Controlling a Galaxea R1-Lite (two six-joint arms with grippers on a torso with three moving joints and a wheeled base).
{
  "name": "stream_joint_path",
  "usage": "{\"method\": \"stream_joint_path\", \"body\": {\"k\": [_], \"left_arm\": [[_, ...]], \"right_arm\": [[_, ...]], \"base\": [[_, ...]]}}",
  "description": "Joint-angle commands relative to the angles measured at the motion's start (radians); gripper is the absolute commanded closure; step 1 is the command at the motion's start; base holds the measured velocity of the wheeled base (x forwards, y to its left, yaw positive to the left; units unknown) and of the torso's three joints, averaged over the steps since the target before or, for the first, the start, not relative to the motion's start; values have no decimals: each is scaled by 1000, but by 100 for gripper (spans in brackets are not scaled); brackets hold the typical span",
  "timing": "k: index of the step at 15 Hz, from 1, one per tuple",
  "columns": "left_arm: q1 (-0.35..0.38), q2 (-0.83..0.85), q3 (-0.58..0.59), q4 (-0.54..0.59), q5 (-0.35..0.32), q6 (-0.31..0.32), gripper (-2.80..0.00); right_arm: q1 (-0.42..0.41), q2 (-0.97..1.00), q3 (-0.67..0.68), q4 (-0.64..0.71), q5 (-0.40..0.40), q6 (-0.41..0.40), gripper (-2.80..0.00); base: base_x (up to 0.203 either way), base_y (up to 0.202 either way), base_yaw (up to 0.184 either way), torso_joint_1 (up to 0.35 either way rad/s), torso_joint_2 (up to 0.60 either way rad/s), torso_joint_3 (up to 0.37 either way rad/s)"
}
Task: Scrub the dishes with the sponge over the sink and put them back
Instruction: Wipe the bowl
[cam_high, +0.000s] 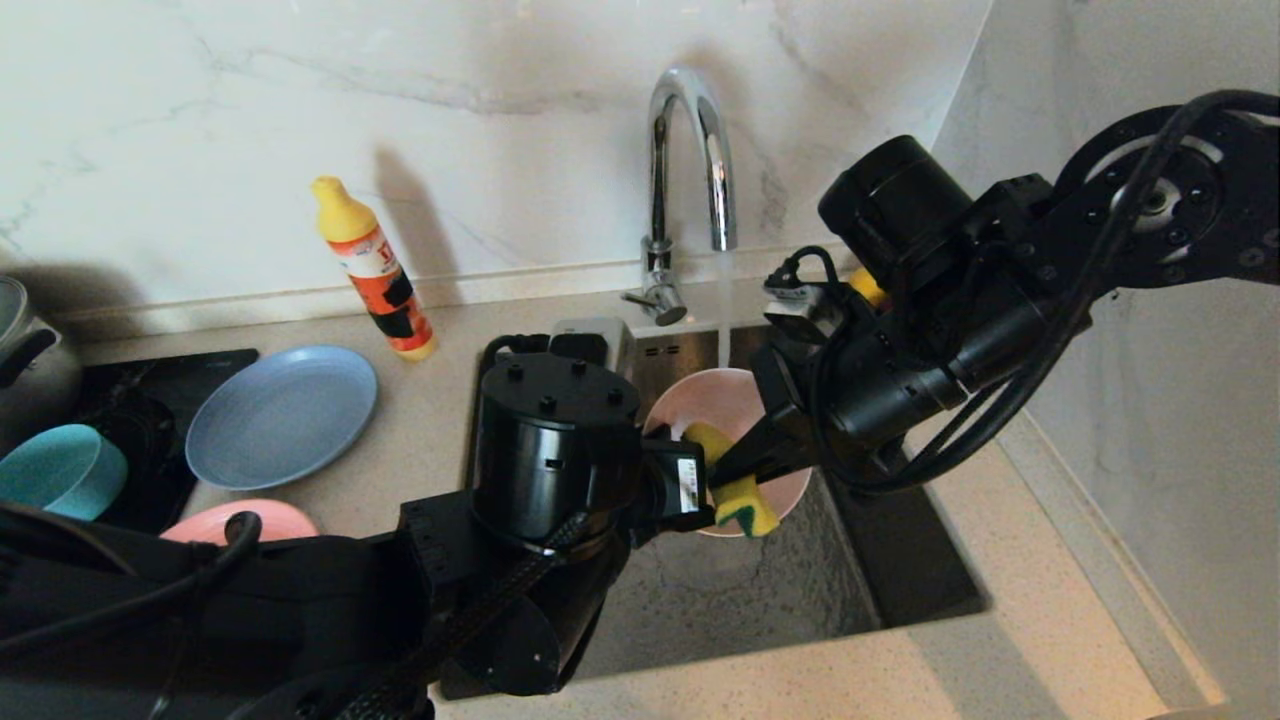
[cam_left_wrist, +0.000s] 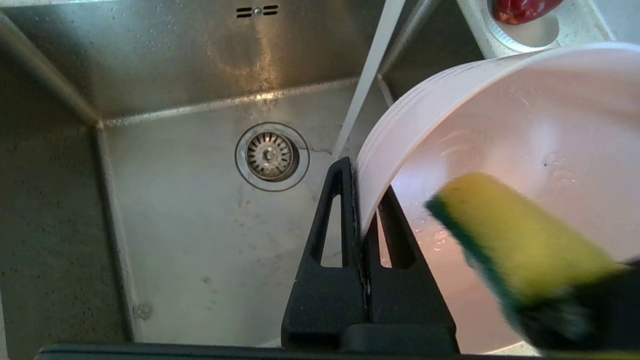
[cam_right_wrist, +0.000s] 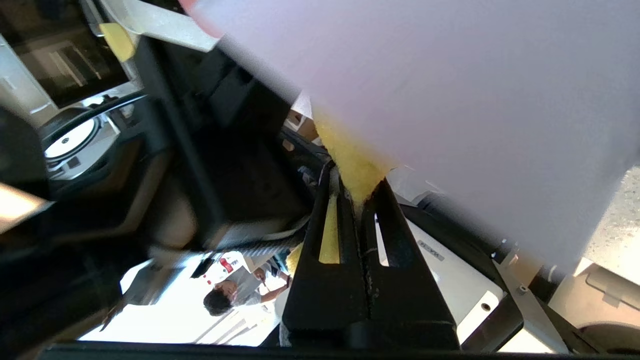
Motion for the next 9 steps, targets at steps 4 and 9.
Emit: {"method": "stream_joint_path", "body": {"k": [4, 9], "left_arm": [[-1, -17, 0, -2, 3, -4, 0], [-1, -26, 0, -4, 4, -5, 0]], "right_arm": [[-10, 24, 1, -18, 1, 9, 0], [-17, 24, 8, -10, -2, 13, 0]], "base": [[0, 0, 0, 0, 0, 0], [0, 0, 0, 0, 0, 0]]}}
